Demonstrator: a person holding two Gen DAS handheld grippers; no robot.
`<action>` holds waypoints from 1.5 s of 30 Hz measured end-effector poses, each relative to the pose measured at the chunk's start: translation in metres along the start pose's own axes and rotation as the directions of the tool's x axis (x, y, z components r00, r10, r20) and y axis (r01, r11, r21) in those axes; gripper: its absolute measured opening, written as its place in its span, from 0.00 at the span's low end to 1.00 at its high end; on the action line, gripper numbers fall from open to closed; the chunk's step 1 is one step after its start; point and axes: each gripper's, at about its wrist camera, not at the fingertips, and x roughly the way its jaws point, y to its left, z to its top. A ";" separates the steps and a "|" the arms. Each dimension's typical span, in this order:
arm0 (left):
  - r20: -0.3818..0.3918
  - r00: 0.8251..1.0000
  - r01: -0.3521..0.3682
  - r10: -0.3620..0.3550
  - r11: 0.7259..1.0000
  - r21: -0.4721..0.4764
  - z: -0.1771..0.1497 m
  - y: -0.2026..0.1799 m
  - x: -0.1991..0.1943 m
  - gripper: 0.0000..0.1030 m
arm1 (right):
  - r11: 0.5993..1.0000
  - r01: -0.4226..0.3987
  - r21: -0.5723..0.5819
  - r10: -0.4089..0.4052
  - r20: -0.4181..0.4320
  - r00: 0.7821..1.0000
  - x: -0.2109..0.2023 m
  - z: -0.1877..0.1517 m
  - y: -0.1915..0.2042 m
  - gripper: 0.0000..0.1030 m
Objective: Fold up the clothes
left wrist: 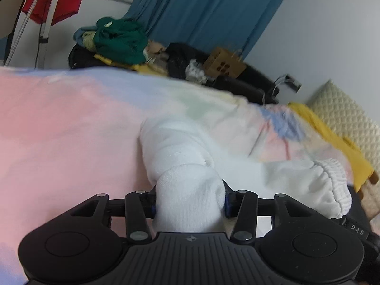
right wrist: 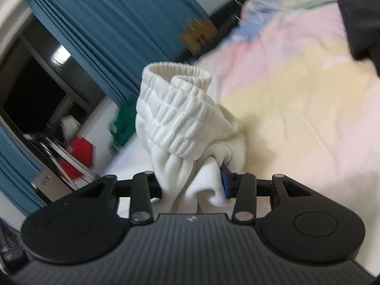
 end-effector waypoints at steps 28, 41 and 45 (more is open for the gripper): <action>0.270 0.956 -0.204 0.113 0.918 0.341 -0.055 -0.092 -0.323 1.00 | 0.882 0.055 -0.467 0.005 0.126 0.992 -0.246 -0.035 0.144 0.83; 0.353 0.928 -0.234 0.117 0.921 0.311 -0.126 -0.086 -0.380 1.00 | 0.847 0.064 -0.528 0.047 0.194 0.980 -0.271 -0.073 0.145 0.92; 0.342 0.932 -0.230 0.121 0.925 0.301 -0.131 -0.078 -0.373 1.00 | 0.824 0.097 -0.559 0.031 0.214 0.976 -0.262 -0.086 0.144 0.92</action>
